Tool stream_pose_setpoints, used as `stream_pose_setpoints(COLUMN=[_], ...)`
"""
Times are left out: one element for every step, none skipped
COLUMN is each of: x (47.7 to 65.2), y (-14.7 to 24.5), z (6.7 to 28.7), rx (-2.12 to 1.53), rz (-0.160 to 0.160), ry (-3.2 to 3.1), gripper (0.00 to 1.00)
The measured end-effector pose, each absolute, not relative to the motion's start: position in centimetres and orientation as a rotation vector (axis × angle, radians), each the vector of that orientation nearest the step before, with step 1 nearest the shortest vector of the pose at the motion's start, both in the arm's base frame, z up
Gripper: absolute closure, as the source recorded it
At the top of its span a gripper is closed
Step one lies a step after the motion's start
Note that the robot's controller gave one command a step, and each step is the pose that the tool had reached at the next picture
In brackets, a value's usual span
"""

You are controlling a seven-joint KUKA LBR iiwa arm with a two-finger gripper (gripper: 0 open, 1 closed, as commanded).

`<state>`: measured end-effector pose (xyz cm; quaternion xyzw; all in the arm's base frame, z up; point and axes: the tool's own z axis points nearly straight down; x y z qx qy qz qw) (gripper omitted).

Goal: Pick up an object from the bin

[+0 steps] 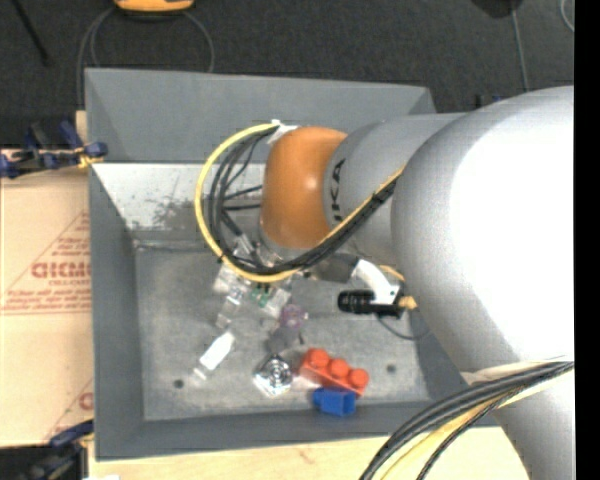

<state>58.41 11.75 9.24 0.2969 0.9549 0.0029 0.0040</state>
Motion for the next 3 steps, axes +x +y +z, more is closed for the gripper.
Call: stream_pose_setpoints(x=[56.0,56.3,56.5], y=[14.1,14.2,14.1], z=[8.6,8.7,12.1], rx=[0.301,0.303,0.309], rz=[0.014,0.02,0.002], ry=[3.093,3.08,3.123], gripper=[0.0,1.0,1.0])
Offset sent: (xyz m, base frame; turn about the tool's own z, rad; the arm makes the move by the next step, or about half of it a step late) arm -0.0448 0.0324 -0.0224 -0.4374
